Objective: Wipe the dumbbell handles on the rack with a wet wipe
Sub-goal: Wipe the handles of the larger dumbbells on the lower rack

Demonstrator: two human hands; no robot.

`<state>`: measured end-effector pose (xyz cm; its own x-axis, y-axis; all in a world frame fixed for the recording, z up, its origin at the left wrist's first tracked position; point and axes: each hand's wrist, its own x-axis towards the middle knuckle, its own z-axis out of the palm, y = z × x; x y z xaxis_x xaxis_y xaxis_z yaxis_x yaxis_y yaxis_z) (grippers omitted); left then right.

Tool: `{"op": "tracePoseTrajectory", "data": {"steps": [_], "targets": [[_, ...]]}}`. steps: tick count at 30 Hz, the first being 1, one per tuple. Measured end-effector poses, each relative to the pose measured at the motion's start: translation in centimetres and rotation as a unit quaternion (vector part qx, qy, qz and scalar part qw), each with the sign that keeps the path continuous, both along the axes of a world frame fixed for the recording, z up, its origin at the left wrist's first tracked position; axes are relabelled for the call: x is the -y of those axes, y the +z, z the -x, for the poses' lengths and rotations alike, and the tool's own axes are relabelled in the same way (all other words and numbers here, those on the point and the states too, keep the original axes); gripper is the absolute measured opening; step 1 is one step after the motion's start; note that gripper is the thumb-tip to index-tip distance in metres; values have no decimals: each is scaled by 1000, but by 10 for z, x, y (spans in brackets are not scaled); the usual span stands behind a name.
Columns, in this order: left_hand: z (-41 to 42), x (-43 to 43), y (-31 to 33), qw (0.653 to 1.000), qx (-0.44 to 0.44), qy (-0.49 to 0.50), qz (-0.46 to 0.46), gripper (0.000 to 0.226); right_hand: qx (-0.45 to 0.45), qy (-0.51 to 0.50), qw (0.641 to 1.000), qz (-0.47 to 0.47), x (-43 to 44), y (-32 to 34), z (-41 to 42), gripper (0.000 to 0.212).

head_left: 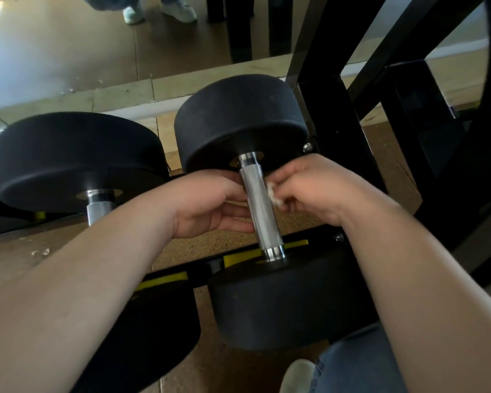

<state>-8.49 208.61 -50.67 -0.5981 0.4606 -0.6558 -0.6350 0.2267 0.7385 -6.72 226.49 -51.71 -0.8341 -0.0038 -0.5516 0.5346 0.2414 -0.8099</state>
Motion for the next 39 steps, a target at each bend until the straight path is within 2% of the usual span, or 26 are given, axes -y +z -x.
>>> {"op": "tracePoseTrajectory", "data": {"steps": [2,4,7,9,11,12,13,15,16,18,19,20,22,25,27,31,33,35,39], "targets": [[1,0,-1,1000,-7,1,3,34,-51,-72,995,34,8,-4,10,23],[0,0,0,1000,-7,1,3,34,-62,-55,996,22,8,-4,13,18],[0,-1,3,1000,-10,-4,6,31,-19,122,988,-97,-8,9,3,11],[-1,-2,3,1000,-13,11,11,31,37,255,950,-176,-14,18,-8,6],[-1,-4,3,1000,-16,20,17,31,80,323,916,-223,-10,23,-16,6],[-1,-4,3,1000,-15,19,18,31,80,314,918,-229,-8,24,-16,6],[-1,-3,2,1000,-14,16,17,31,71,271,936,-213,-7,24,-15,6],[-1,-2,2,1000,-13,2,15,31,39,125,983,-131,-4,20,-10,8],[-1,-1,2,1000,-14,-5,13,31,4,60,993,-98,-2,18,-7,10],[-1,0,2,1000,-19,-9,12,33,-86,-20,994,-57,4,15,-2,15],[-1,0,2,1000,-19,-9,10,33,-120,-28,991,-55,6,14,0,18],[-1,0,3,1000,-19,-8,8,33,-132,-9,989,-69,8,17,-2,19],[-2,0,4,1000,-18,-8,4,32,-92,101,983,-125,7,26,-9,20],[-4,0,4,1000,-18,4,3,33,-17,264,936,-232,8,37,-25,20],[-4,1,4,1000,-13,3,-2,34,-60,264,920,-285,13,39,-29,18],[-2,4,3,1000,-4,13,-2,35,-235,78,932,-266,27,26,-21,10],[-2,5,4,1000,10,22,-11,38,-284,58,918,-271,27,23,-17,8],[-3,7,6,999,21,20,-20,41,-265,93,916,-286,21,28,-19,10],[-4,6,7,998,35,36,-25,43,-116,276,898,-324,10,44,-32,18]]}}
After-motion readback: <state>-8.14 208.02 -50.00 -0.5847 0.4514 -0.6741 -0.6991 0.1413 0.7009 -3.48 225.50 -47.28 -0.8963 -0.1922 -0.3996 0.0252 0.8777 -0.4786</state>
